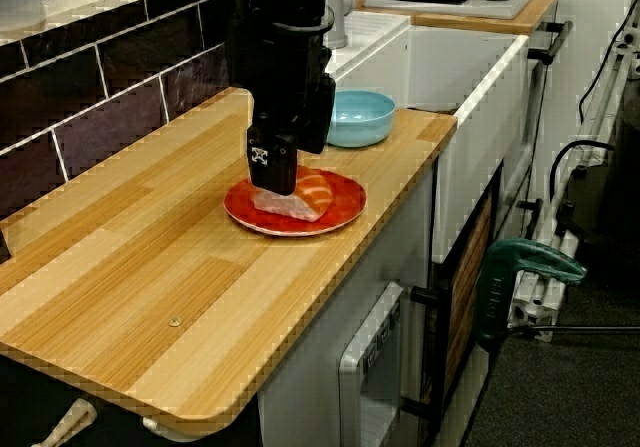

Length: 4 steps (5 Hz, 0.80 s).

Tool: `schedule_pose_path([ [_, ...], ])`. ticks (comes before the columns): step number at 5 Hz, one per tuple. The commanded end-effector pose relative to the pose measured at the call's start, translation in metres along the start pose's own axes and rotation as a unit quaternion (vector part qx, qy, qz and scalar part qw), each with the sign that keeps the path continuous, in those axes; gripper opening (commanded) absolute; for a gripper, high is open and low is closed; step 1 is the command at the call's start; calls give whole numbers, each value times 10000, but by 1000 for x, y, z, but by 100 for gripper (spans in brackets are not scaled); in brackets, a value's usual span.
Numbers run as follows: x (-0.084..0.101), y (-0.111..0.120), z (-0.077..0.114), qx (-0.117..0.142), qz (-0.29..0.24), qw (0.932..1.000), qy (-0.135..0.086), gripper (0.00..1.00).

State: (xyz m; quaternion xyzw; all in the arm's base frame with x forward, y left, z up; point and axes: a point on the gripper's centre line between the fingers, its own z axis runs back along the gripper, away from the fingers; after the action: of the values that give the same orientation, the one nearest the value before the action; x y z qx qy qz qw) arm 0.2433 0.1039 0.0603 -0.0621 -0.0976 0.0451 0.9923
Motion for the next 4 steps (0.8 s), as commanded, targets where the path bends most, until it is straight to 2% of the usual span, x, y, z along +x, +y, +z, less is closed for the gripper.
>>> schedule_pose_path([
  [1, -4, -5, 4, 128, 23, 9999, -82, 100],
  [4, -7, -2, -18, 352, 167, 9992, -2, 100],
])
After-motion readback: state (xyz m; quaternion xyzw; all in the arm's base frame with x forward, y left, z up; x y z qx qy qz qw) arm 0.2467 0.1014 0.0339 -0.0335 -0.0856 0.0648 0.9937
